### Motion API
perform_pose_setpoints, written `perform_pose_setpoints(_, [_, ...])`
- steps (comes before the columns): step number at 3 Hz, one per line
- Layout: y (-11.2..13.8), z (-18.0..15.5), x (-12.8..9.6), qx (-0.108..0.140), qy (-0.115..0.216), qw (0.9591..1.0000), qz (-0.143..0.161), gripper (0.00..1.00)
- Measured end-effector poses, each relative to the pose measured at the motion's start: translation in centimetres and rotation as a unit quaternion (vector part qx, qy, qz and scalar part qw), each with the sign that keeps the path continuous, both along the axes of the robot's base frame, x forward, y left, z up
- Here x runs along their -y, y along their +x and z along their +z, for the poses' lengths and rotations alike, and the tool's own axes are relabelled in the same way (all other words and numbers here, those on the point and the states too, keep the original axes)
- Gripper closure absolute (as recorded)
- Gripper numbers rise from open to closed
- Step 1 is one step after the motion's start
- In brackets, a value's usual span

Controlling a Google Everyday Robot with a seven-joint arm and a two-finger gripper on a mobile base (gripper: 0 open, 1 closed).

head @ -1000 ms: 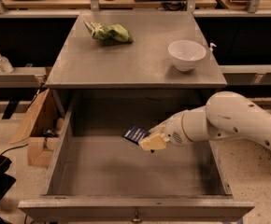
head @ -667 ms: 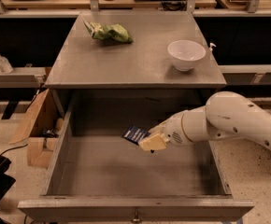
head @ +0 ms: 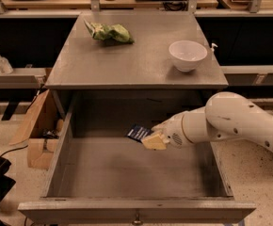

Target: Place rxbar blueberry into top drawer

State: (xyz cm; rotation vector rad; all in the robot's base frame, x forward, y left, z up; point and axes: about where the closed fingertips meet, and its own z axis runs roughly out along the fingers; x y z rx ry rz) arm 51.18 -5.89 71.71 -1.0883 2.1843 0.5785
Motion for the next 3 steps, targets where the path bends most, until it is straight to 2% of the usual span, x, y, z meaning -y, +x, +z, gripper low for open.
perform_pose_setpoints(1, [-0.03, 0.00, -0.10, 0.000, 0.000, 1.0000, 0.001, 0.06])
perform_pose_setpoints(2, [-0.06, 0.00, -0.19, 0.000, 0.000, 1.0000, 0.002, 0.00])
perform_pose_setpoints(3, [-0.06, 0.00, -0.19, 0.000, 0.000, 1.0000, 0.002, 0.00])
